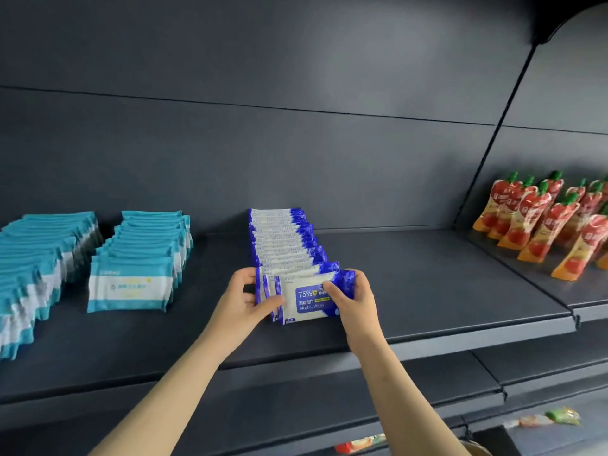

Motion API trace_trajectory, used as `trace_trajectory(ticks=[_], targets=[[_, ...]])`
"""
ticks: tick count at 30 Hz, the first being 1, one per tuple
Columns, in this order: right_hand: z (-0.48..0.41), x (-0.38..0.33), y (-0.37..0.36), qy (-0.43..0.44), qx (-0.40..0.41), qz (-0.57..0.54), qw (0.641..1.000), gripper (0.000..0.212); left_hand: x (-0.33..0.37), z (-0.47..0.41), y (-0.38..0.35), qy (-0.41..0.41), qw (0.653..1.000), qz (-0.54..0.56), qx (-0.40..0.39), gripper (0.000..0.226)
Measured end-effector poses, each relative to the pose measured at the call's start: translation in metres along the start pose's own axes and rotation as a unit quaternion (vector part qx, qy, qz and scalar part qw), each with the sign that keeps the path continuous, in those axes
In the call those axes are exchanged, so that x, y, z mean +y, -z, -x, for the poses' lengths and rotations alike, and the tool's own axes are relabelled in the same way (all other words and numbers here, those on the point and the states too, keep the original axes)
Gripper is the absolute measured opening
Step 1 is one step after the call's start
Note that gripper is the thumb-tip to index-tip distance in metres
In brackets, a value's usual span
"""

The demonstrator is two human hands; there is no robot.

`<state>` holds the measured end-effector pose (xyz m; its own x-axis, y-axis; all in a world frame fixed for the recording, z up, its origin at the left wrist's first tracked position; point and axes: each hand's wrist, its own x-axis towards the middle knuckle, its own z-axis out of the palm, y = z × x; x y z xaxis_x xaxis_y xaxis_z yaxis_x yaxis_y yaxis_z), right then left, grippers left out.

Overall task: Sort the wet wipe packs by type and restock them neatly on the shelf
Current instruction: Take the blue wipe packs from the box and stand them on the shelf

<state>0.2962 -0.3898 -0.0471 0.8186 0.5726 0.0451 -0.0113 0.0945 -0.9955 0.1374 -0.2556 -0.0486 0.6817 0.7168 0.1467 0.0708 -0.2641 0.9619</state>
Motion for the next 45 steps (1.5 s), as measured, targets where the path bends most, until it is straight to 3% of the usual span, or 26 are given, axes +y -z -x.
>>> trace_trajectory(ticks=[4,11,13,18,26,32,34,38,40,43,45], targets=[[0.002,0.004,-0.005,0.044,-0.003,0.050,0.998,0.019,-0.011,-0.004,-0.007,-0.028,0.997,-0.072,0.009,0.075],[-0.004,0.002,-0.005,0.071,-0.026,0.060,0.995,0.050,-0.005,-0.007,-0.008,-0.092,0.981,-0.163,0.049,0.071],[-0.007,0.003,-0.006,0.103,-0.026,0.104,0.989,0.048,-0.003,-0.008,-0.007,-0.113,0.970,-0.207,0.065,0.071],[-0.009,0.009,0.006,0.076,-0.096,0.107,0.987,0.058,-0.004,-0.005,-0.009,-0.084,0.976,-0.200,0.026,0.077],[-0.025,0.008,0.015,0.051,-0.192,0.107,0.974,0.083,-0.006,0.003,-0.008,-0.067,0.971,-0.227,0.031,0.088],[-0.029,0.016,-0.001,0.134,-0.129,0.191,0.964,0.077,-0.004,-0.008,0.002,-0.103,0.917,-0.384,0.029,0.087],[-0.032,0.020,0.000,0.143,-0.138,0.183,0.963,0.076,-0.004,-0.007,0.002,-0.109,0.907,-0.406,0.030,0.083],[-0.041,0.019,0.014,0.103,-0.218,0.169,0.956,0.081,-0.001,-0.004,0.006,-0.083,0.920,-0.382,-0.013,0.089],[-0.045,0.015,0.019,0.095,-0.242,0.188,0.947,0.083,0.002,-0.006,0.010,-0.091,0.903,-0.418,-0.040,0.096],[-0.046,0.013,0.017,0.111,-0.222,0.233,0.940,0.080,-0.002,-0.012,0.014,-0.110,0.877,-0.463,-0.059,0.106],[-0.044,0.015,0.014,0.135,-0.188,0.261,0.937,0.078,-0.008,-0.016,0.012,-0.142,0.860,-0.489,-0.026,0.103]])
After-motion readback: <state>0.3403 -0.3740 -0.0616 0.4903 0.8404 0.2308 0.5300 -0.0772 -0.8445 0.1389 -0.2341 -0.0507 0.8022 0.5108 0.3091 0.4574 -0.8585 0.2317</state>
